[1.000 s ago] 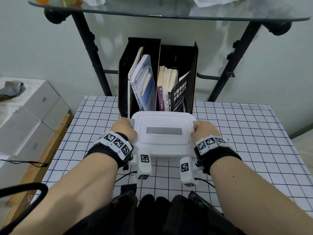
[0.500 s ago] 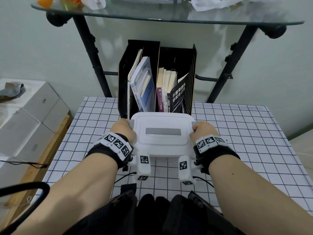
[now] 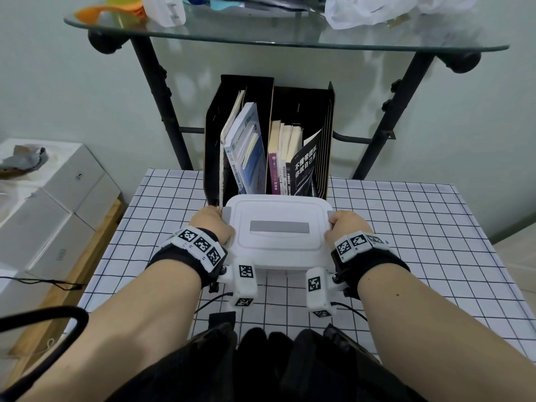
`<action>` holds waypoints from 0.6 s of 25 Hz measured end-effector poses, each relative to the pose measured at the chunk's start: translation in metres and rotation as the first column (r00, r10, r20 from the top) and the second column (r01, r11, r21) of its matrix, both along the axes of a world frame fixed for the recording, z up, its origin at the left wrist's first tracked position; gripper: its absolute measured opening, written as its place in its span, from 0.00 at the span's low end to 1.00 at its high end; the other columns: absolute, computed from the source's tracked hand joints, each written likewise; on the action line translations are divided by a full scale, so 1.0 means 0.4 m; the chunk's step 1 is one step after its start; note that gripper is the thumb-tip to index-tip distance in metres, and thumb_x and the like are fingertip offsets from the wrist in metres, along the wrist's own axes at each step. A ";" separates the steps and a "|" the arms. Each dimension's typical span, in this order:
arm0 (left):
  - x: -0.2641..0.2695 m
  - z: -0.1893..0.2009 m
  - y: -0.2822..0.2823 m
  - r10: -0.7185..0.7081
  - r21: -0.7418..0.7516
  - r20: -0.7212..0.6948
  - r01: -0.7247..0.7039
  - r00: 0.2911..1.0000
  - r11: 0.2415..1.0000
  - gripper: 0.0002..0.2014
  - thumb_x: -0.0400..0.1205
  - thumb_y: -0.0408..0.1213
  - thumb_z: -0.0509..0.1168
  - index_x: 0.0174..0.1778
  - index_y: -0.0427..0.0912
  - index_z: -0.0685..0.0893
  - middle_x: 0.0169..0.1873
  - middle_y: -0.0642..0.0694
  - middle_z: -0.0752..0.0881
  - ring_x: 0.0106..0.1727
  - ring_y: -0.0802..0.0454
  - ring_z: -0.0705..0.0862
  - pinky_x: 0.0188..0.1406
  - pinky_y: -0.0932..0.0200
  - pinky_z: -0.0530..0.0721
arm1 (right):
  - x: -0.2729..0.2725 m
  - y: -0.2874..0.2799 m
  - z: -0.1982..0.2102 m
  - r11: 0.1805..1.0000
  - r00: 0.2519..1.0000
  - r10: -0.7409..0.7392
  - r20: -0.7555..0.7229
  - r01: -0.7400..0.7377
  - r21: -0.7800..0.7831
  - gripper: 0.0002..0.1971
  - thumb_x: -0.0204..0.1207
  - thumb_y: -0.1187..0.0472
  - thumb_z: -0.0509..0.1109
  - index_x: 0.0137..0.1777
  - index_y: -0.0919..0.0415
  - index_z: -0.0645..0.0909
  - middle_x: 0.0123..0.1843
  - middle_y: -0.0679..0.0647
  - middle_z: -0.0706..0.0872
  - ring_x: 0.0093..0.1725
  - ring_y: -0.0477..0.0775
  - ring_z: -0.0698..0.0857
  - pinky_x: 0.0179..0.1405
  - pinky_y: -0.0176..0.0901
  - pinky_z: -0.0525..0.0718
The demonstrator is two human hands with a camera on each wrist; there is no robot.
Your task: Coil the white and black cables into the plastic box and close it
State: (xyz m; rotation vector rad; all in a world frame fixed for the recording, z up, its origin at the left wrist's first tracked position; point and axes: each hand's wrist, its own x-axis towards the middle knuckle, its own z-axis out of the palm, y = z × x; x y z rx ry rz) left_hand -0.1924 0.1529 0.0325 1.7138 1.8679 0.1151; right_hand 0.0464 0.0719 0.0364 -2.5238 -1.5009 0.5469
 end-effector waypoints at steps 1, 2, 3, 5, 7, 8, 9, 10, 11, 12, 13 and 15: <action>0.000 0.002 0.001 0.007 0.003 0.005 -0.007 1.000 1.000 0.20 0.75 0.33 0.69 0.64 0.36 0.80 0.58 0.39 0.85 0.58 0.40 0.84 0.49 0.55 0.79 | 0.001 -0.001 0.002 1.000 1.000 -0.003 -0.007 0.003 -0.008 0.12 0.74 0.69 0.61 0.49 0.57 0.84 0.42 0.53 0.82 0.41 0.56 0.79 0.42 0.38 0.76; 0.000 0.004 0.002 0.020 0.010 0.012 -0.020 1.000 1.000 0.19 0.75 0.34 0.69 0.63 0.37 0.80 0.57 0.39 0.85 0.57 0.40 0.84 0.49 0.56 0.78 | 0.002 -0.001 0.004 1.000 1.000 -0.011 -0.011 0.010 -0.016 0.13 0.74 0.70 0.61 0.50 0.57 0.85 0.42 0.53 0.82 0.41 0.56 0.79 0.41 0.38 0.76; 0.000 0.006 0.006 0.033 0.025 0.032 -0.034 0.999 0.999 0.19 0.75 0.34 0.68 0.63 0.37 0.80 0.57 0.39 0.85 0.57 0.40 0.84 0.48 0.56 0.78 | 0.004 0.002 0.007 1.000 1.000 -0.019 -0.017 0.018 -0.023 0.13 0.74 0.70 0.61 0.52 0.58 0.85 0.43 0.53 0.83 0.42 0.57 0.80 0.41 0.37 0.76; 0.001 0.015 0.012 0.055 0.040 0.074 -0.058 0.996 0.997 0.19 0.77 0.34 0.67 0.64 0.37 0.79 0.57 0.39 0.85 0.58 0.40 0.83 0.51 0.55 0.79 | 0.006 0.013 0.018 0.997 0.996 -0.073 -0.059 0.073 -0.011 0.13 0.77 0.67 0.62 0.56 0.61 0.85 0.50 0.57 0.87 0.49 0.61 0.85 0.45 0.40 0.81; 0.002 0.028 0.023 0.062 0.055 0.117 -0.069 0.991 0.996 0.15 0.78 0.35 0.67 0.60 0.38 0.81 0.57 0.39 0.85 0.59 0.39 0.83 0.58 0.51 0.81 | 0.013 0.024 0.033 0.985 0.978 -0.164 -0.126 0.168 0.023 0.12 0.79 0.63 0.64 0.57 0.64 0.85 0.56 0.60 0.88 0.54 0.63 0.86 0.53 0.45 0.84; 0.002 0.037 0.027 0.073 0.064 0.146 -0.083 0.987 0.995 0.11 0.78 0.35 0.67 0.55 0.40 0.82 0.55 0.38 0.85 0.59 0.38 0.84 0.59 0.50 0.82 | 0.021 0.029 0.042 0.976 0.967 -0.204 -0.155 0.212 0.043 0.11 0.79 0.62 0.66 0.57 0.64 0.85 0.56 0.61 0.88 0.54 0.63 0.86 0.55 0.46 0.84; 0.001 0.043 0.033 0.086 0.072 0.176 -0.100 0.981 0.992 0.09 0.77 0.35 0.67 0.52 0.41 0.83 0.54 0.38 0.86 0.58 0.37 0.85 0.59 0.48 0.83 | 0.029 0.032 0.049 0.966 0.954 -0.236 -0.185 0.250 0.057 0.11 0.78 0.63 0.67 0.56 0.65 0.85 0.56 0.61 0.88 0.54 0.63 0.86 0.56 0.47 0.85; 0.000 0.052 0.038 0.101 0.080 0.210 -0.120 0.973 0.990 0.10 0.77 0.34 0.66 0.54 0.41 0.83 0.54 0.38 0.86 0.57 0.37 0.85 0.59 0.47 0.84 | 0.038 0.039 0.057 0.956 0.938 -0.262 -0.226 0.284 0.071 0.11 0.77 0.64 0.67 0.57 0.65 0.85 0.56 0.61 0.87 0.55 0.64 0.86 0.56 0.47 0.85; -0.002 0.054 0.046 0.115 0.085 0.235 -0.138 0.965 0.987 0.14 0.76 0.33 0.66 0.58 0.40 0.83 0.56 0.38 0.87 0.58 0.36 0.85 0.59 0.47 0.84 | 0.046 0.043 0.061 0.947 0.918 -0.277 -0.282 0.312 0.083 0.11 0.76 0.64 0.68 0.57 0.65 0.85 0.58 0.61 0.87 0.57 0.64 0.86 0.56 0.47 0.84; -0.004 0.061 0.047 0.126 0.087 0.256 -0.153 0.959 0.984 0.15 0.76 0.32 0.65 0.59 0.39 0.83 0.56 0.37 0.87 0.57 0.36 0.85 0.59 0.47 0.84 | 0.051 0.045 0.063 0.935 0.893 -0.291 -0.344 0.341 0.094 0.12 0.76 0.64 0.69 0.58 0.64 0.85 0.59 0.61 0.87 0.59 0.64 0.86 0.57 0.48 0.85; -0.006 0.066 0.051 0.136 0.095 0.288 -0.170 0.948 0.981 0.15 0.76 0.32 0.65 0.59 0.39 0.84 0.55 0.37 0.88 0.56 0.36 0.86 0.58 0.47 0.85 | 0.056 0.050 0.064 0.919 0.860 -0.303 -0.410 0.378 0.112 0.13 0.76 0.64 0.69 0.59 0.63 0.85 0.60 0.62 0.87 0.60 0.63 0.86 0.57 0.49 0.85; -0.007 0.075 0.054 0.152 0.112 0.338 -0.200 0.929 0.973 0.13 0.76 0.31 0.64 0.56 0.41 0.84 0.52 0.38 0.88 0.54 0.37 0.87 0.57 0.45 0.86 | 0.060 0.054 0.064 0.899 0.824 -0.313 -0.472 0.417 0.133 0.12 0.75 0.64 0.69 0.58 0.63 0.85 0.59 0.62 0.87 0.59 0.63 0.86 0.56 0.52 0.86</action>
